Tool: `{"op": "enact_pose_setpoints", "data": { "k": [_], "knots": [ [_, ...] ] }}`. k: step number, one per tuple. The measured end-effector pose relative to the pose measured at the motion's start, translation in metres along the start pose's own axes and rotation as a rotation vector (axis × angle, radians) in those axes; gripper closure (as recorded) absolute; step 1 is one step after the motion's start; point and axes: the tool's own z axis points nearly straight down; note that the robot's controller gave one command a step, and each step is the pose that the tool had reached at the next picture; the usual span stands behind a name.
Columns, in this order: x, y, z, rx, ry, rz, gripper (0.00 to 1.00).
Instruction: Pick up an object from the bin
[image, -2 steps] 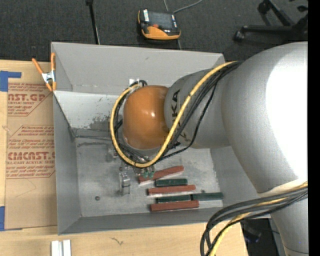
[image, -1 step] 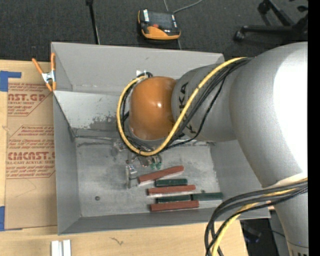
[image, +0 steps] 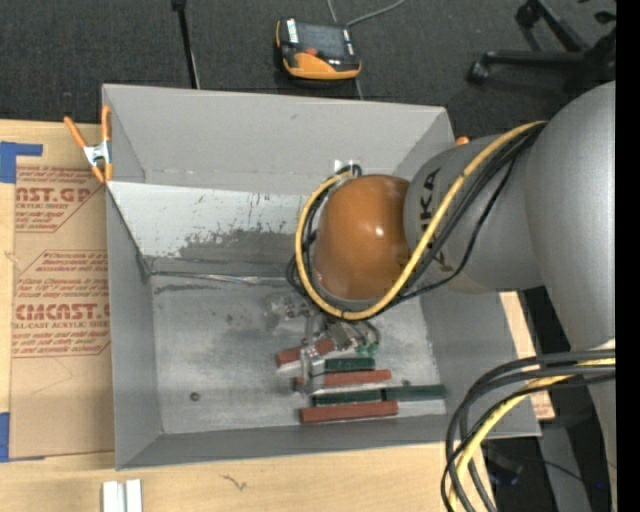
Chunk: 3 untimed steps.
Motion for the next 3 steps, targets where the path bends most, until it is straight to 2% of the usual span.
{"op": "enact_pose_setpoints", "data": {
  "k": [1, 2, 3],
  "knots": [
    [-0.001, -0.018, 0.03, 0.0, 0.003, -0.031, 0.0],
    [0.016, -0.072, 0.026, -0.004, -0.005, 0.285, 1.0],
    [0.016, -0.072, 0.026, -0.004, -0.005, 0.286, 1.0]
  ]
}}
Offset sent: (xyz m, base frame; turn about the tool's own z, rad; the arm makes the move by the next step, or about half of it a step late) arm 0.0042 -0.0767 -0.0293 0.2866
